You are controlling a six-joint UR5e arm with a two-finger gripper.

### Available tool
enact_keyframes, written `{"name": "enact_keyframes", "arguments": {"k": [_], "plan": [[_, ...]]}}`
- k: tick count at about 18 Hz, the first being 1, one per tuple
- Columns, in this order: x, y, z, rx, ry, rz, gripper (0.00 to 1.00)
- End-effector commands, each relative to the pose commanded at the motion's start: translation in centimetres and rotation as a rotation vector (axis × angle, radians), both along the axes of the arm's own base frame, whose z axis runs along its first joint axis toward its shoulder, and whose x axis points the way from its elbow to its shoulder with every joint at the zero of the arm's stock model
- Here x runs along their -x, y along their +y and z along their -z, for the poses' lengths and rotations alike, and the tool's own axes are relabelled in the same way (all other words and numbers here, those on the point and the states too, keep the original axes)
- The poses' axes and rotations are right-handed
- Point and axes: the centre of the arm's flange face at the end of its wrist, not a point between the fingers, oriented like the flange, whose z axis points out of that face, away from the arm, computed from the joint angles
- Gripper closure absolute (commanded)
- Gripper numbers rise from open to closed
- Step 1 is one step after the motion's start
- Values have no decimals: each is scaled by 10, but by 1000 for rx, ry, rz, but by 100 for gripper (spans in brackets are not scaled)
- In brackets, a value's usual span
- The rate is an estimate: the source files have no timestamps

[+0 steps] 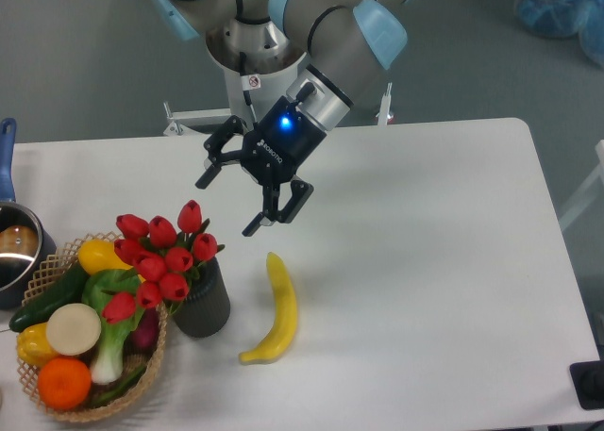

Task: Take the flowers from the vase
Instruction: 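Lower the open gripper to the tulip stems above the black vase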

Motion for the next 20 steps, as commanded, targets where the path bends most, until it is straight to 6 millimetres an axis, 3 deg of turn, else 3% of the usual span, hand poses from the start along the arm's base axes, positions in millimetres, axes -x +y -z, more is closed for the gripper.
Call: {"name": "enact_keyframes", "arguments": {"k": [5,13,20], "plan": [[13,13,28,17,-40,15,0],[7,34,63,-46,-68,100,0],[14,55,73,-90,-95,131,0]]}}
